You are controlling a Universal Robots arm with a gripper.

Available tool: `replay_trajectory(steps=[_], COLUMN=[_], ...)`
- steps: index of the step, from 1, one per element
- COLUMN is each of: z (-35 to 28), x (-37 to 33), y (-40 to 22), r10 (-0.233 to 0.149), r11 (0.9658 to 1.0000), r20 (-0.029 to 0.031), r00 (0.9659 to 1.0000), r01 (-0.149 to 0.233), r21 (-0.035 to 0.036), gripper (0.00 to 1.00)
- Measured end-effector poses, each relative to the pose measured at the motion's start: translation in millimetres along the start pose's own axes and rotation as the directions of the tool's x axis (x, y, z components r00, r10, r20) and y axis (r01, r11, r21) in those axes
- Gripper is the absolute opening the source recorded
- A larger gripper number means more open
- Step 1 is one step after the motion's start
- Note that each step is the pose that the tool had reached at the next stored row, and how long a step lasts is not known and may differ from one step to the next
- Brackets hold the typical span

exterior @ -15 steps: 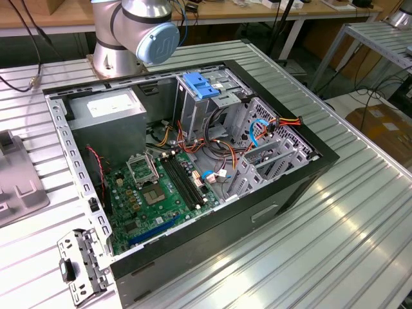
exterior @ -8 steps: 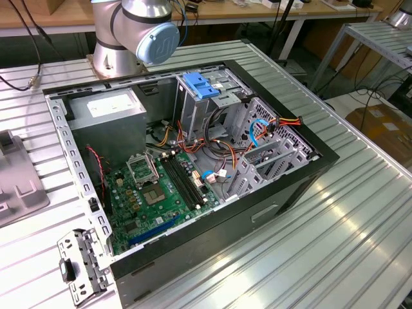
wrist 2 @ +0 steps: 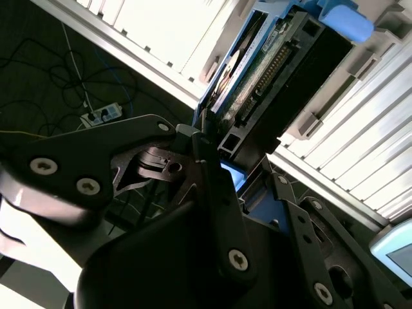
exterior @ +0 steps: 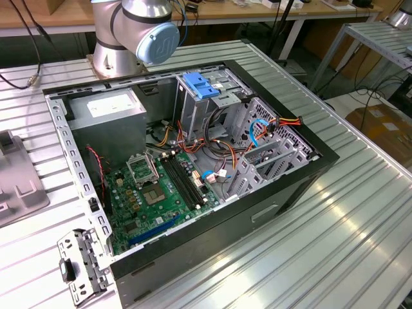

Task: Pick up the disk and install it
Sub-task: 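Pick up the disk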

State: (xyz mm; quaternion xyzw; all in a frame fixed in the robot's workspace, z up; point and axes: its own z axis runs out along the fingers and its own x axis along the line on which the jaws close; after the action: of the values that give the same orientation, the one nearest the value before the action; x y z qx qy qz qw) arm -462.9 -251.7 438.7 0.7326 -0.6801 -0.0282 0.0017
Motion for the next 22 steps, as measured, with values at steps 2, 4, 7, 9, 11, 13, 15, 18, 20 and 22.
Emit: replay_trajectory(steps=[2,4,7,9,11,13,15,18,20,22], z=[-3.2,-5.8,-8.0,-9.5,-11.0,-13.2,-15.8,-17.7,-19.0,-20.3], x=[-0.1,-0.2,-0.3,-0.4,-0.4,-0.5,-0.6,-0.7,-0.7,-0.8], y=[0.1,0.2,0.2,0.3,0.3,0.3,0.4,0.5,0.5,0.5], r10=[0.000,0.000,0.000,0.000,0.000,0.000,0.000,0.000,0.000,0.000], r11=[1.0000,1.0000,1.0000,1.0000,1.0000,1.0000,1.0000,1.0000,1.0000,1.0000], r20=[0.0000,0.0000,0.0000,0.0000,0.0000,0.0000,0.0000,0.0000,0.0000,0.0000], r00=[1.0000,1.0000,1.0000,1.0000,1.0000,1.0000,1.0000,1.0000,1.0000,1.0000], r01=[0.000,0.000,0.000,0.000,0.000,0.000,0.000,0.000,0.000,0.000], r21=[-0.0001,0.0000,0.0000,0.0001,-0.0001,-0.0001,0.0000,0.0001,0.0000,0.0001], gripper=[0.37,0.37,0.37,0.37,0.37,0.37,0.37,0.37,0.37,0.37])
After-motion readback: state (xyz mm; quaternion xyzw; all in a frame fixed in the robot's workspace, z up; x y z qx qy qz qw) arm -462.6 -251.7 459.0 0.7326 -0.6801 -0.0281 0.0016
